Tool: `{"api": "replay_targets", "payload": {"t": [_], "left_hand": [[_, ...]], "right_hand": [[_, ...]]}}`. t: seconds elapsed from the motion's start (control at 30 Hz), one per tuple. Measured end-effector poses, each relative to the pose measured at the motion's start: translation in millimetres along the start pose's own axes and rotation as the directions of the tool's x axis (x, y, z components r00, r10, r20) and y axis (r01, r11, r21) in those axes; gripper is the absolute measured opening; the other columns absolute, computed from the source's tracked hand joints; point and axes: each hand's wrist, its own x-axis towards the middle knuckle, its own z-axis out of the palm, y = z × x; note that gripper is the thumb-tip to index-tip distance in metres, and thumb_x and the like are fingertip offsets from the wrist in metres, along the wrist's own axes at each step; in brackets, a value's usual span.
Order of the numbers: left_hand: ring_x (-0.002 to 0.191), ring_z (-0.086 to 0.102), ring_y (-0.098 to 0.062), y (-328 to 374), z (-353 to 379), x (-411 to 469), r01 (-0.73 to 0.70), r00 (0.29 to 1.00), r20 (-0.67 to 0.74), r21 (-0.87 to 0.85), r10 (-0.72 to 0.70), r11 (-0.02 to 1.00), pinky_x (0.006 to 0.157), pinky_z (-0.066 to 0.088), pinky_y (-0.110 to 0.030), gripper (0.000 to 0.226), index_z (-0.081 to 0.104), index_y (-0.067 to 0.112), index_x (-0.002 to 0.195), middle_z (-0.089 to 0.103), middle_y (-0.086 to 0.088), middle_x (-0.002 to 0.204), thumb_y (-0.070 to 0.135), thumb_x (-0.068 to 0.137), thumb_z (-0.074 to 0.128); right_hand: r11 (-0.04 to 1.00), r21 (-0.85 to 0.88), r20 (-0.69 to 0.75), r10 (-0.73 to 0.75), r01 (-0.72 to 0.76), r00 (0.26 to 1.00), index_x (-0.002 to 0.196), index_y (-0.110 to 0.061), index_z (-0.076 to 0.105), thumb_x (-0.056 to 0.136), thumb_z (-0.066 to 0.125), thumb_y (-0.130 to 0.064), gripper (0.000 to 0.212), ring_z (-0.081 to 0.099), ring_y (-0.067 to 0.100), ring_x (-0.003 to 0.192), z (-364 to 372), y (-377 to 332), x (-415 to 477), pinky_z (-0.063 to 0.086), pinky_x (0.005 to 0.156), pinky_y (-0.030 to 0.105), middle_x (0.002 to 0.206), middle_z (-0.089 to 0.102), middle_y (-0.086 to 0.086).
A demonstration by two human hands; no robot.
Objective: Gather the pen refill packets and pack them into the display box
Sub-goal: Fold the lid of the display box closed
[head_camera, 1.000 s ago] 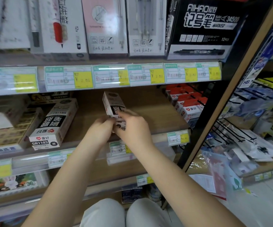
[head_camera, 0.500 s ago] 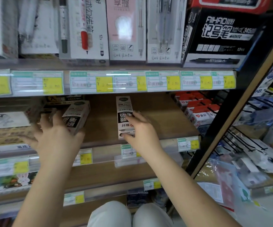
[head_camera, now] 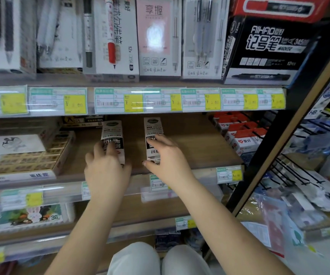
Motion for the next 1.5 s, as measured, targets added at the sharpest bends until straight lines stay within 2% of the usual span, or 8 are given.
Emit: {"api": "replay_targets", "payload": {"t": [0.3, 0.53, 0.73, 0.87, 1.0, 1.17, 1.3, 1.5], "left_hand": [[0.100, 0.051, -0.048, 3.5, 7.5, 6.4, -0.057, 0.995, 0.087, 0.015, 0.055, 0.998, 0.075, 0.047, -0.053, 0.063, 0.052, 0.005, 0.129, 0.047, -0.023, 0.133, 0.029, 0.074, 0.072], [0.105, 0.048, -0.050, 7.0, 7.9, 5.9, -0.028, 0.992, 0.120, 0.017, 0.026, 0.999, 0.080, 0.046, -0.053, 0.061, 0.046, 0.004, 0.134, 0.041, -0.025, 0.137, 0.024, 0.080, 0.066], [0.107, 0.048, -0.050, 5.9, 13.7, 7.7, -0.007, 0.986, 0.169, 0.023, 0.004, 1.000, 0.080, 0.047, -0.051, 0.061, 0.042, 0.005, 0.137, 0.039, -0.023, 0.140, 0.028, 0.084, 0.062], [0.108, 0.047, -0.051, 4.6, 18.1, 7.7, 0.025, 0.985, 0.168, 0.023, -0.028, 0.999, 0.081, 0.046, -0.052, 0.063, 0.039, 0.005, 0.140, 0.036, -0.025, 0.142, 0.028, 0.085, 0.060], [0.104, 0.047, -0.054, -0.8, 20.3, 6.9, 0.018, 0.989, 0.146, -0.021, -0.015, 1.000, 0.077, 0.046, -0.056, 0.060, 0.045, 0.001, 0.136, 0.039, -0.028, 0.141, 0.021, 0.082, 0.062], [0.111, 0.044, -0.053, -25.3, 16.6, 10.9, 0.005, 0.989, 0.148, -0.049, 0.003, 0.999, 0.088, 0.043, -0.055, 0.062, 0.046, 0.002, 0.135, 0.040, -0.028, 0.140, 0.022, 0.078, 0.064], [0.131, 0.034, -0.044, -49.1, 3.0, 19.9, 0.042, 0.972, 0.232, -0.059, -0.027, 0.997, 0.104, 0.034, -0.051, 0.081, 0.041, 0.008, 0.140, 0.036, -0.024, 0.145, 0.041, 0.066, 0.045], [0.143, 0.018, -0.032, -54.8, -25.2, 18.5, 0.061, 0.934, 0.357, -0.153, -0.002, 0.986, 0.115, 0.023, -0.042, 0.090, 0.033, 0.015, 0.146, 0.023, -0.018, 0.154, 0.042, 0.060, 0.043]], "right_hand": [[0.992, -0.124, 0.211, 0.046, -0.020, 0.976, 0.147, -0.025, 0.026, 0.075, 0.072, -0.040, 0.086, 0.018, 0.028, 0.143, -9.5, 10.6, -0.9, 0.024, 0.115, 0.038, 0.156, 0.018, 0.007], [0.994, -0.088, 0.257, 0.091, -0.070, 0.962, 0.147, -0.028, 0.027, 0.082, 0.067, -0.037, 0.077, 0.016, 0.021, 0.144, -12.2, 11.0, -6.1, 0.029, 0.112, 0.034, 0.157, 0.012, 0.012], [0.981, -0.116, 0.226, 0.178, -0.155, 0.958, 0.147, -0.041, 0.006, 0.079, 0.066, -0.047, 0.091, 0.046, 0.034, 0.128, -1.9, 11.5, 0.6, 0.044, 0.100, 0.037, 0.157, 0.005, 0.016], [0.986, -0.053, 0.239, 0.167, -0.159, 0.957, 0.144, -0.040, 0.025, 0.083, 0.064, -0.041, 0.071, 0.038, 0.028, 0.134, 9.1, 6.4, 9.3, 0.042, 0.102, 0.036, 0.158, 0.008, 0.007], [0.991, 0.016, 0.264, 0.121, -0.129, 0.957, 0.142, -0.035, 0.032, 0.082, 0.066, -0.030, 0.069, 0.036, 0.027, 0.134, 20.6, -3.8, 15.9, 0.041, 0.102, 0.033, 0.156, 0.017, 0.008], [0.994, 0.016, 0.282, 0.097, -0.106, 0.954, 0.145, -0.038, 0.023, 0.083, 0.063, -0.028, 0.074, 0.044, 0.026, 0.129, 32.0, -14.7, 20.9, 0.044, 0.096, 0.030, 0.155, 0.020, 0.007], [0.998, 0.009, 0.313, 0.055, -0.061, 0.948, 0.147, -0.038, 0.016, 0.086, 0.059, -0.031, 0.075, 0.048, 0.028, 0.125, 44.8, -26.7, 25.0, 0.046, 0.095, 0.032, 0.154, 0.024, 0.009], [1.000, 0.003, 0.365, 0.026, -0.029, 0.930, 0.148, -0.038, 0.007, 0.086, 0.059, -0.037, 0.080, 0.046, 0.027, 0.127, 54.2, -32.9, 25.2, 0.047, 0.094, 0.033, 0.156, 0.020, 0.004]]}}
